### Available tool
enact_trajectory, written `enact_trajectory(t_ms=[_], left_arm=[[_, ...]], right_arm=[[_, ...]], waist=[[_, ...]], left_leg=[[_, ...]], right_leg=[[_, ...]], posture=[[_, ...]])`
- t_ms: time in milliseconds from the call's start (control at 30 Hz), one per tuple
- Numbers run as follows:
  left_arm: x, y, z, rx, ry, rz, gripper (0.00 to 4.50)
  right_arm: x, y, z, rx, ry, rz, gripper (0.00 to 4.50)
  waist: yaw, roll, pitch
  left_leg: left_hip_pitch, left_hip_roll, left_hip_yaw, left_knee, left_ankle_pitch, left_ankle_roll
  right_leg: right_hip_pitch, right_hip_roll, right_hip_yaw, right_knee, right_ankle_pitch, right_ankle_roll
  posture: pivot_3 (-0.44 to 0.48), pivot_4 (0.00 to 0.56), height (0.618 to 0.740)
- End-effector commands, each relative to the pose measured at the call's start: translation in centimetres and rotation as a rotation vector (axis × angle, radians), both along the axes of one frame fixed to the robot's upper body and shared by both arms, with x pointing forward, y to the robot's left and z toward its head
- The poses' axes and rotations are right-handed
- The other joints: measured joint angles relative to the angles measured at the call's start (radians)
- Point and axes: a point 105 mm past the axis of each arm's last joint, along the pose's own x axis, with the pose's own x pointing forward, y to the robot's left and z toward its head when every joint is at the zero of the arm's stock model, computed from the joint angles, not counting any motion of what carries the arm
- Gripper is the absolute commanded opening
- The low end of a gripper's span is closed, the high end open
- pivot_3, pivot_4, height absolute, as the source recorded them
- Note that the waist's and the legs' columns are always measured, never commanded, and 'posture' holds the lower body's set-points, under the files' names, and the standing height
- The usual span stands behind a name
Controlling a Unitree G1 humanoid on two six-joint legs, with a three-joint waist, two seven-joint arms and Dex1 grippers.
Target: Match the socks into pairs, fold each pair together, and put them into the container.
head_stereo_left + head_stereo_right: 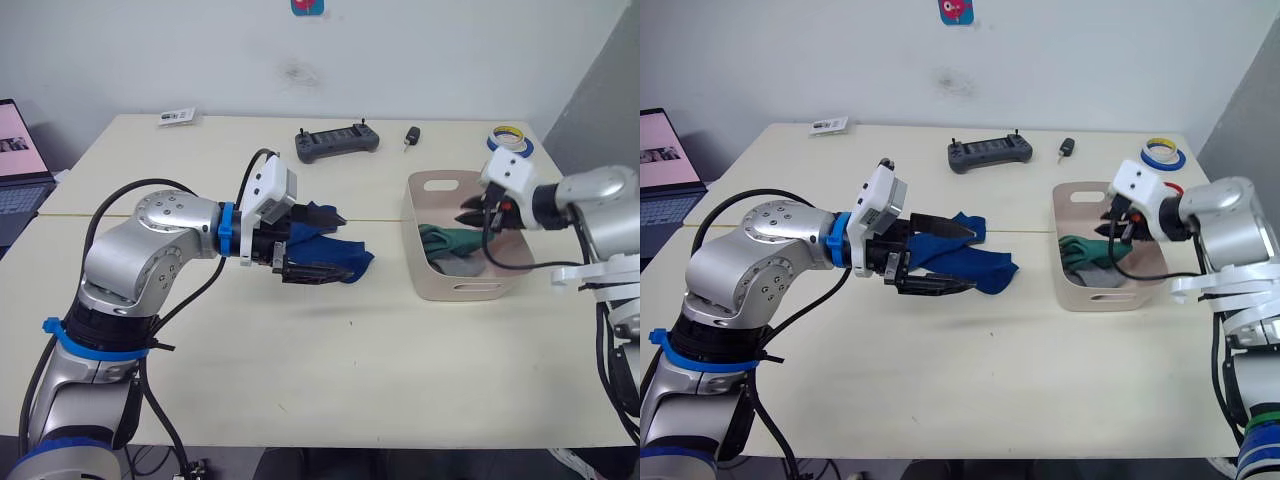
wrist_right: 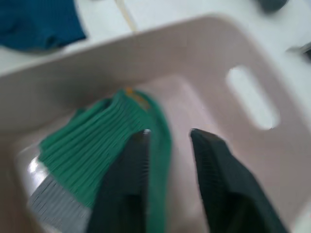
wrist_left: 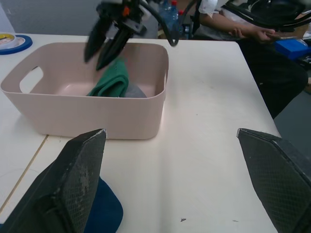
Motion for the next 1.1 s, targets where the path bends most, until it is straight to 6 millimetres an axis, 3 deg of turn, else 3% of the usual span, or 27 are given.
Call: enact_trajectory(t_ms=[33,167,267,467,667,800,900,1000,1100], left_arm=[[-0.4,-0.2,0.5,-0.003,-0.041,-0.02,4.5],[-0.4,-0.2,0.4,-0.003,-0.041,-0.019,4.5],[-0.4,-0.3,0.3,-0.005,-0.041,-0.017,4.5],[-0.3,0.4,0.6,-0.017,-0.056,0.008,4.5],[0.4,2.9,0.8,-0.056,-0.079,0.115,4.5],[1.6,7.7,-0.2,-0.069,-0.096,0.35,4.5],[1.7,12.2,-2.0,-0.047,-0.079,0.535,4.5],[0.9,16.8,-4.7,-0.06,-0.06,0.703,4.5],[-0.5,19.9,-7.6,-0.067,-0.033,0.825,4.5]], right_arm=[[-1.0,0.7,-0.1,-0.03,0.032,0.054,0.02],[-1.5,0.5,-2.0,-0.078,0.106,0.061,0.02],[-1.7,1.0,-2.2,-0.08,0.116,0.079,0.02],[-0.9,1.6,2.0,-0.029,-0.048,0.079,0.02],[-2.7,1.3,6.1,0.013,-0.322,0.098,0.02],[-5.3,2.3,7.8,0.151,-0.597,0.099,0.02],[-8.0,3.5,6.3,0.272,-0.578,0.118,0.02],[-10.5,5.0,3.6,0.374,-0.504,0.144,0.99],[-12.5,6.5,1.3,0.398,-0.419,0.18,2.0]], waist=[[0.0,0.0,0.0],[-0.003,0.0,0.0],[-0.001,0.0,0.0],[-0.002,0.0,0.0],[0.001,0.0,0.0],[-0.001,0.0,0.0],[-0.004,0.0,0.0],[-0.001,0.001,0.0],[0.002,0.001,0.0]], left_leg=[[0.0,0.0,0.0,0.0,0.0,0.0],[0.001,0.0,0.0,0.0,0.0,0.0],[0.001,0.0,0.0,0.0,0.0,0.0],[0.001,0.0,0.0,0.001,0.0,0.0],[0.0,0.001,-0.001,0.0,0.0,0.0],[0.0,0.001,-0.001,0.0,0.0,0.0],[0.001,0.001,-0.001,-0.001,0.0,0.0],[0.002,0.002,-0.002,-0.002,0.0,0.0],[0.002,0.001,-0.001,-0.001,-0.002,0.003]], right_leg=[[0.0,0.0,0.0,0.0,0.0,0.0],[0.0,0.0,0.0,0.001,0.0,0.0],[0.0,0.0,0.0,0.001,0.0,0.0],[0.0,0.0,0.0,0.001,0.0,0.0],[0.0,0.0,-0.001,0.0,0.0,0.0],[0.001,0.0,-0.001,0.0,0.0,0.0],[0.0,0.0,0.0,0.001,0.0,0.0],[0.001,0.0,-0.001,0.001,0.0,0.0],[0.001,-0.002,-0.001,0.001,0.0,0.0]], posture=[[0.0,0.15,0.74],[0.0,0.15,0.74],[0.0,0.15,0.74],[0.0,0.15,0.74],[0.0,0.15,0.74],[0.0,0.15,0.74],[0.0,0.15,0.74],[0.0,0.15,0.74],[0.0,0.15,0.74]])
